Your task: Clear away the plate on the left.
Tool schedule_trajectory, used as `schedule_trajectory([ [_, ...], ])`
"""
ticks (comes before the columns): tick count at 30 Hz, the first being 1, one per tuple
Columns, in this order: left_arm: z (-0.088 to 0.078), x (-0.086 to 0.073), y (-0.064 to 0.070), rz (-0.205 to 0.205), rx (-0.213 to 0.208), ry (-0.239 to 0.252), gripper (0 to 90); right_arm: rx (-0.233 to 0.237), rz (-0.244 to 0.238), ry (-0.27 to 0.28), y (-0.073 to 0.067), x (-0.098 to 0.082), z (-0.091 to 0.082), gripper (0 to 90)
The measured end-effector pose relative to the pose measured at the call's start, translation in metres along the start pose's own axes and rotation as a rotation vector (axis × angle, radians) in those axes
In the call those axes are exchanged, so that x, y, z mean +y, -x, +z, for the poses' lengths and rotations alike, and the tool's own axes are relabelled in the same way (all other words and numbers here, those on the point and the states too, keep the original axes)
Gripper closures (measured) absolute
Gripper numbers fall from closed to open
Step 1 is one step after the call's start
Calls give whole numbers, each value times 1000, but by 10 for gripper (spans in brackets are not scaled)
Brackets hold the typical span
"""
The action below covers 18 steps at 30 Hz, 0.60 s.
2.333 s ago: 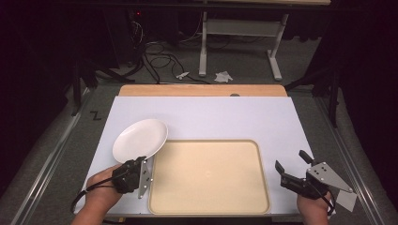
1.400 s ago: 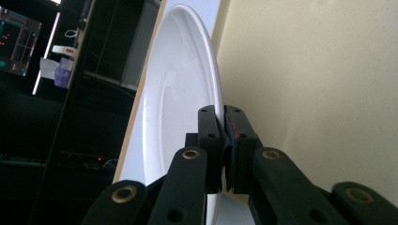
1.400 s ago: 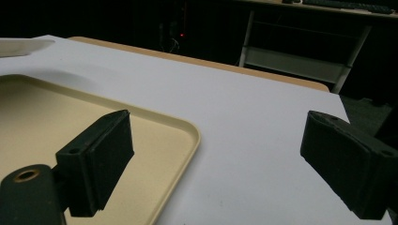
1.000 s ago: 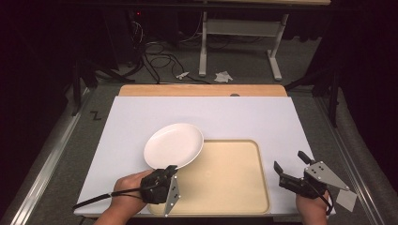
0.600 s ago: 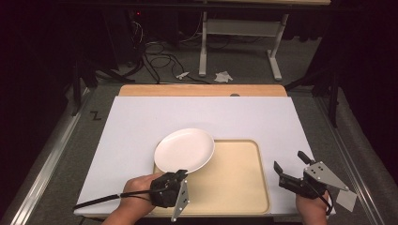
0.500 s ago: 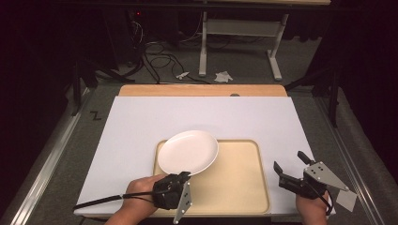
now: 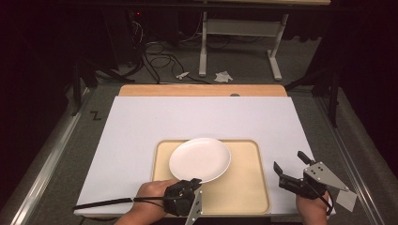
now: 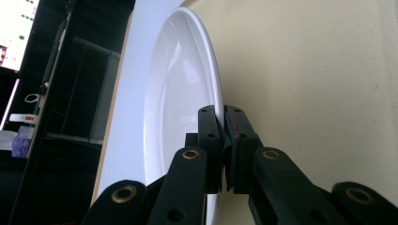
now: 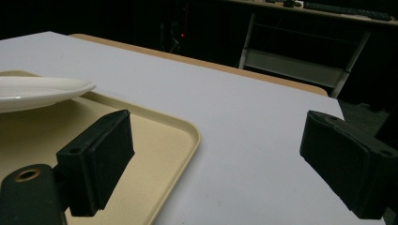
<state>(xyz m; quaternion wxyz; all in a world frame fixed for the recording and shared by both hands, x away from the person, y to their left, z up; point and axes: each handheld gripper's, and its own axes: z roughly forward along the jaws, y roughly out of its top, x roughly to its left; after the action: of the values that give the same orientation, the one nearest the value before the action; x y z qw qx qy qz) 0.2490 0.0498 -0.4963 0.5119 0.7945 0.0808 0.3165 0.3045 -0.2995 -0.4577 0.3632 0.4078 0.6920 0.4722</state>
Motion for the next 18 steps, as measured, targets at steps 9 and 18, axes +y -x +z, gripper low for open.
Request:
schedule_trajectory([
  [9, 2, -3, 5, 7, -17, -20, 864, 4, -6, 1, 0, 0, 1, 108],
  [18, 4, -8, 7, 11, -20, -34, 865, 11, -7, 10, 0, 1, 1, 108],
])
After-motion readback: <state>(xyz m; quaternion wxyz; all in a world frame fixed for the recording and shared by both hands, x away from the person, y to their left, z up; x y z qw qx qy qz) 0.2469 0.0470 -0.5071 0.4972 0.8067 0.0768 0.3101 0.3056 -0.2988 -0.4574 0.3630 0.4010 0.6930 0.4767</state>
